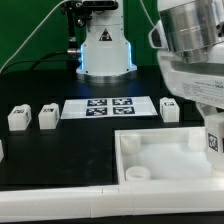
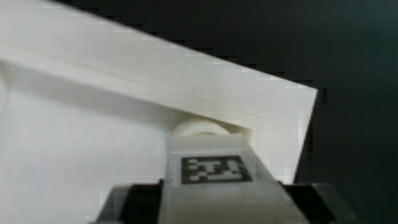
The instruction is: Assemble one leg
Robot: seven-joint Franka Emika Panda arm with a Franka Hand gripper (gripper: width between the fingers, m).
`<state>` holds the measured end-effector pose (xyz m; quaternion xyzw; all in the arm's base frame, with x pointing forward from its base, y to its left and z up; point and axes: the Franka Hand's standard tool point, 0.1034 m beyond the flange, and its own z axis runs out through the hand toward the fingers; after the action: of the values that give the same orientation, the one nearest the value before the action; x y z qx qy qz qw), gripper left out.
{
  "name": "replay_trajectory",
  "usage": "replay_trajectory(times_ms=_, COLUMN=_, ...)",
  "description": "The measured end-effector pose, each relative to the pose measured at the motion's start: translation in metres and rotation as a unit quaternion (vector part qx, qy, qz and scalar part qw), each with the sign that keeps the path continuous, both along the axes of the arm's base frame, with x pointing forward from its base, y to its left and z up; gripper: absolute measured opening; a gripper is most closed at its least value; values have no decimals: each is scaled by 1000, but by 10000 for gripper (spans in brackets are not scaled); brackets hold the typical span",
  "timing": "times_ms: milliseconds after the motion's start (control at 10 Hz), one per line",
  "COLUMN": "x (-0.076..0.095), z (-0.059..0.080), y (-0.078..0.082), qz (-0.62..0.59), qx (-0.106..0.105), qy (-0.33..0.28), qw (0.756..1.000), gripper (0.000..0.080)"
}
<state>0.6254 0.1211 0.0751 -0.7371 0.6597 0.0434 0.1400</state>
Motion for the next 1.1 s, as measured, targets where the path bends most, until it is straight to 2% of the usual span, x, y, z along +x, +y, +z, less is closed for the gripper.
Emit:
replay_trajectory(times_ms=200, x=0, z=0, y=3, qz=-47, qx=10, qy=13, qw=999, gripper=295)
replay_trajectory(times_ms=300, x=-1, z=0, y=3, qz=-35, qx=9, qy=10, qw=999, gripper=406)
replay_trajectory(times_ms=400, x=-1, z=0, y=3, qz=-22, qx=7, qy=6, qw=1000, gripper=406)
replay_trajectory(times_ms=500, x=-1, z=-1, y=3, qz=-6, qx=4, qy=3, qw=1000, gripper=572)
replay_trajectory(times_ms=600, x=-4, z=-2, y=2, qz=83, qx=-7, qy=-8, qw=996, gripper=572)
replay_trajectory(times_ms=700, x=-4, z=-1, y=3, qz=188, qx=-27, qy=-12, qw=982, gripper=636)
replay_trajectory(times_ms=800, x=-2, z=0, y=7, qz=262, qx=-41, qy=-14, qw=964, gripper=646)
replay_trajectory(times_ms=1100, x=1, z=-1, y=5, qz=383, qx=-52, qy=-51, qw=921, gripper=649)
